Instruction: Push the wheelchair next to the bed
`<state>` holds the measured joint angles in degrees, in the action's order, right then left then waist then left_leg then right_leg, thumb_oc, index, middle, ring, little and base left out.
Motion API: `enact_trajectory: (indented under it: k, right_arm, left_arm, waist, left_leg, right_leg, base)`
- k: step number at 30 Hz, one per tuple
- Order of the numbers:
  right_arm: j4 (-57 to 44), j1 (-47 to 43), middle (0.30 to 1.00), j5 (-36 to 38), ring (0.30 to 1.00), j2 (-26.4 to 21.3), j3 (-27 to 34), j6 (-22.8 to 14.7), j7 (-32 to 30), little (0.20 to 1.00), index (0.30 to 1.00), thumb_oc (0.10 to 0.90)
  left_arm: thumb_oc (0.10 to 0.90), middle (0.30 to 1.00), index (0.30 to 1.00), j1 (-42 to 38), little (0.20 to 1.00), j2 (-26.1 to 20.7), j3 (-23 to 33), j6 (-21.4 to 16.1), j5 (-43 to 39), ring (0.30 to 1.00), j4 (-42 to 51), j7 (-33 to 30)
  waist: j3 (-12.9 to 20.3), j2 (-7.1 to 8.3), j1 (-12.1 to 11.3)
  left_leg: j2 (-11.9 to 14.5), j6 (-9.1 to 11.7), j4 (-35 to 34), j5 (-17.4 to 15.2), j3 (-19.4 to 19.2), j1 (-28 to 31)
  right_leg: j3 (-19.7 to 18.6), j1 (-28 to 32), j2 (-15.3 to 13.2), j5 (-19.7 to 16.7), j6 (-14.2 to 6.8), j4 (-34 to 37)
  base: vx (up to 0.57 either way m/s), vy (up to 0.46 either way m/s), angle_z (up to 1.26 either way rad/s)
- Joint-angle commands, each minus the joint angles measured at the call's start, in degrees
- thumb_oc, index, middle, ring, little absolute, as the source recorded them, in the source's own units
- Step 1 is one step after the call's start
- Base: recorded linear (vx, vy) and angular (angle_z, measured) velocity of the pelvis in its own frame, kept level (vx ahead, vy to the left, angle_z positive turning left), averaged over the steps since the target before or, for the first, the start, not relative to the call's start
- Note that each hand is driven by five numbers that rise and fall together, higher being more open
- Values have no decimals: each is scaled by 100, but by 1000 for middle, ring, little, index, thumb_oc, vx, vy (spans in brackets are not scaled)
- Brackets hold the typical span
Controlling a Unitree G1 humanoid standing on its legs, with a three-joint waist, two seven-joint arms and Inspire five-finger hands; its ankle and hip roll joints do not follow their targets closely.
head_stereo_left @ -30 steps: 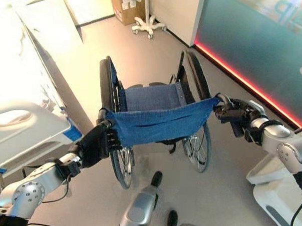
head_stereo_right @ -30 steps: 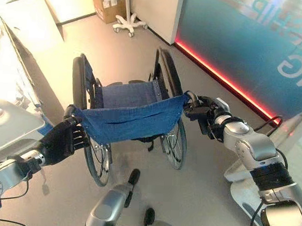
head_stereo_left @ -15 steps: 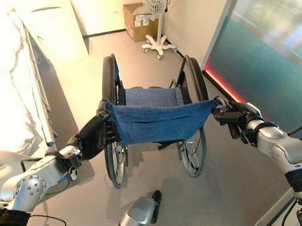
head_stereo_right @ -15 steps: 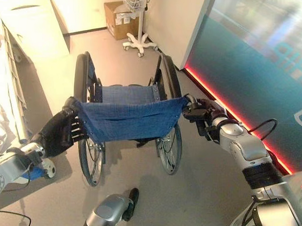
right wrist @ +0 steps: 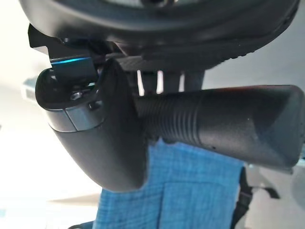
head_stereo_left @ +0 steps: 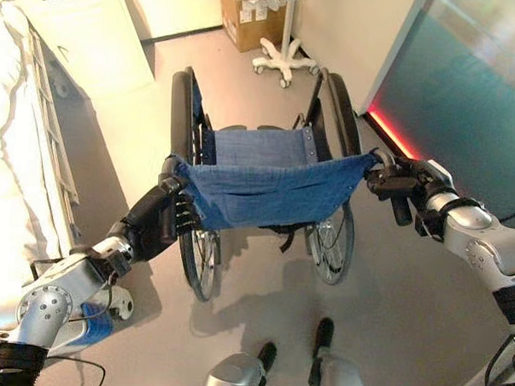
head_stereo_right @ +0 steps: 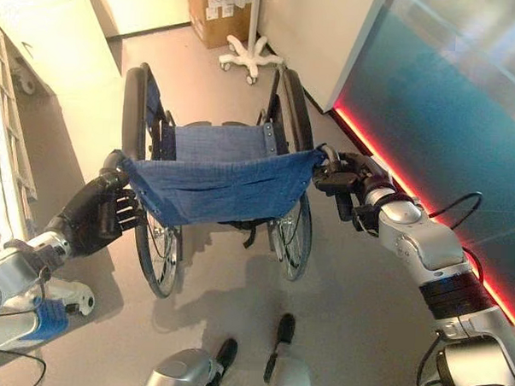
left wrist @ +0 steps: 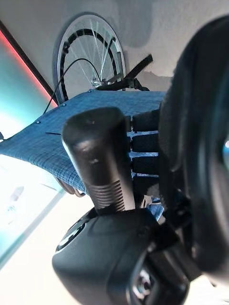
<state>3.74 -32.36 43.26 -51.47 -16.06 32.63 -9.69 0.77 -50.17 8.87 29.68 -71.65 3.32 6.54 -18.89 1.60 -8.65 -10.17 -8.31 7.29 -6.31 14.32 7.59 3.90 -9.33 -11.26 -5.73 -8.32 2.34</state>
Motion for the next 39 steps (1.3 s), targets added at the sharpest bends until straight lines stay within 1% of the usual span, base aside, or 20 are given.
enact_trajectory:
  k: [1, 2, 4, 6, 10, 11, 13, 17, 21, 23, 25, 26, 27, 29, 32, 33, 34, 36, 38, 39]
  right_arm:
    - [-721, -1378, 300, 705, 300, -480, -133, -864, 761, 300, 300, 400]
    - [-676, -1413, 300, 715, 300, -472, -155, -852, 802, 300, 300, 400]
    - [-634, -1453, 300, 825, 300, -536, -325, -860, 872, 300, 300, 400]
    - [-690, -1352, 300, 690, 300, -566, -443, -938, 949, 300, 300, 400]
    - [-856, -1172, 300, 519, 300, -445, -432, -1034, 954, 300, 300, 400]
    - [-888, -1159, 300, 345, 300, -305, -429, -999, 988, 300, 300, 400]
    - [-934, -1216, 300, 171, 300, -161, -497, -953, 993, 300, 300, 400]
    - [-637, -1536, 300, 55, 300, 67, -712, -1000, 1030, 300, 300, 400]
    - [-599, -1463, 300, 6, 300, 132, -773, -1082, 883, 300, 300, 400]
    - [-521, -1398, 300, -113, 300, 163, -736, -1121, 927, 300, 300, 400]
    - [-237, -1420, 300, -272, 300, 340, -715, -1292, 1199, 300, 300, 400]
    - [-187, -1417, 300, -281, 300, 348, -719, -1337, 1251, 300, 300, 400]
    - [-128, -1383, 300, -313, 300, 378, -674, -1406, 1325, 300, 300, 400]
    - [-101, -1337, 300, -329, 300, 368, -593, -1472, 1405, 300, 300, 400]
    - [-150, -1434, 300, -199, 300, 280, -614, -1555, 1359, 300, 300, 400]
    - [-161, -1470, 300, -192, 300, 298, -638, -1568, 1319, 300, 300, 400]
    - [-193, -1455, 300, -262, 300, 317, -645, -1562, 1216, 300, 300, 400]
    - [-232, -1449, 300, -290, 300, 275, -642, -1552, 1183, 300, 300, 400]
    - [-337, -1414, 300, -275, 300, 54, -567, -1521, 1128, 300, 300, 400]
    - [-334, -1412, 300, -253, 300, -22, -557, -1546, 1116, 300, 300, 400]
  left_arm:
    - [400, 300, 300, -93, 300, -522, 1230, -1384, -1, 300, 195, -244]
    - [400, 300, 300, -58, 300, -495, 1250, -1382, -16, 300, 210, -257]
    - [400, 300, 300, 146, 300, -377, 1381, -1295, -39, 300, 318, -364]
    - [400, 300, 300, 314, 300, -262, 1449, -1309, -36, 300, 354, -424]
    - [400, 300, 300, 409, 300, -157, 1504, -1436, -126, 300, 426, -453]
    - [400, 300, 300, 322, 300, -118, 1498, -1419, -127, 300, 406, -494]
    - [400, 300, 300, 218, 300, -99, 1430, -1414, -119, 300, 375, -580]
    - [400, 300, 300, -21, 300, -90, 1138, -1431, 18, 300, -12, -527]
    - [400, 300, 300, -243, 300, -79, 921, -1526, 140, 300, -182, -438]
    - [400, 300, 300, -435, 300, -83, 830, -1538, 179, 300, -278, -330]
    - [400, 300, 300, -600, 300, -212, 859, -1425, 6, 300, -330, -319]
    - [400, 300, 300, -623, 300, -226, 870, -1375, -28, 300, -331, -343]
    - [400, 300, 300, -628, 300, -248, 941, -1237, 17, 300, -325, -383]
    - [400, 300, 300, -587, 300, -290, 1012, -1195, 110, 300, -400, -340]
    - [400, 300, 300, -569, 300, -503, 1188, -1285, 61, 300, -557, -209]
    - [400, 300, 300, -598, 300, -557, 1218, -1302, 2, 300, -623, -157]
    - [400, 300, 300, -670, 300, -657, 1222, -1223, -64, 300, -687, -47]
    - [400, 300, 300, -730, 300, -734, 1166, -1183, -131, 300, -701, -29]
    - [400, 300, 300, -866, 300, -865, 958, -1206, -340, 300, -691, -89]
    - [400, 300, 300, -938, 300, -885, 864, -1240, -399, 300, -706, -121]
  waist:
    - [813, 472, -357]
    - [839, 482, -359]
    - [929, 478, -324]
    - [891, 505, -278]
    - [752, 477, -331]
    - [706, 424, -389]
    - [701, 358, -442]
    - [729, 174, -661]
    - [780, 121, -738]
    - [850, 181, -671]
    - [1005, 295, -771]
    - [1029, 327, -791]
    - [1065, 403, -848]
    - [1078, 531, -915]
    - [1120, 598, -1016]
    - [1120, 584, -1005]
    - [1126, 543, -972]
    - [1125, 473, -946]
    - [1043, 296, -827]
    - [991, 254, -778]
  left_leg:
    - [1040, 1008, 827, -113, -40, -237]
    - [1094, 1047, 853, -19, -37, -210]
    - [1371, 1240, 1433, 691, -243, -281]
    - [1384, 1260, 2683, 1245, -626, -769]
    - [1019, 1057, 3590, 1190, -844, -1582]
    - [815, 987, 3375, 1016, -927, -1719]
    - [733, 977, 2829, 983, -1041, -1720]
    - [721, 1112, 1044, 1377, -1454, -1906]
    - [699, 1232, 157, 1722, -2835, -2288]
    - [683, 1068, 323, 1424, -3370, -2311]
    - [435, 681, 375, 788, -3208, -2211]
    - [431, 589, 430, 683, -3257, -2187]
    - [366, 385, 461, 507, -3262, -2136]
    - [202, 243, 320, 452, -3099, -1976]
    - [229, 181, 163, 635, -2935, -1920]
    - [239, 207, 174, 634, -2805, -1874]
    - [256, 243, 315, 609, -2578, -1888]
    - [300, 305, 416, 618, -2393, -1927]
    - [347, 498, 676, 572, -1770, -1965]
    - [343, 566, 752, 536, -1515, -1914]
  right_leg:
    - [83, 318, -121, -442, -345, -472]
    - [122, 334, -85, -402, -326, -508]
    - [296, 497, 198, -123, -94, -607]
    - [544, 742, 363, 53, 246, -559]
    - [680, 1001, 602, 239, 520, -619]
    - [702, 1114, 703, 310, 535, -625]
    - [738, 1257, 844, 436, 541, -632]
    - [1003, 1713, 1236, 875, 644, -640]
    - [1379, 2333, 1622, 1374, 785, -608]
    - [1530, 2368, 1661, 1555, 836, -706]
    - [1510, 2413, 1641, 1810, 754, -1041]
    - [1584, 2404, 1598, 1773, 727, -1204]
    - [1666, 2315, 1499, 1438, 487, -1821]
    - [1649, 2083, 1363, 609, -83, -2655]
    - [1498, 1763, 1394, -450, -500, -3485]
    - [1392, 1608, 1324, -504, -489, -3619]
    - [1314, 1512, 1062, -170, -314, -3388]
    - [1310, 1502, 896, 195, -134, -3086]
    - [1109, 1401, 675, 912, 167, -2081]
    - [988, 1332, 580, 927, 193, -1703]
  base:
    - [435, -325, 51]
    - [383, -291, 49]
    - [397, -345, 44]
    - [283, -344, 16]
    - [223, -215, 64]
    - [282, -114, 13]
    - [325, -78, -16]
    - [401, -68, -9]
    - [480, -115, 10]
    - [327, -41, 25]
    - [419, 1, 27]
    - [481, 5, 64]
    - [399, 34, 65]
    - [406, 0, 55]
    - [272, -84, 41]
    - [336, -126, 15]
    - [313, -132, -5]
    - [235, -139, -7]
    - [285, -260, 17]
    - [222, -224, 50]
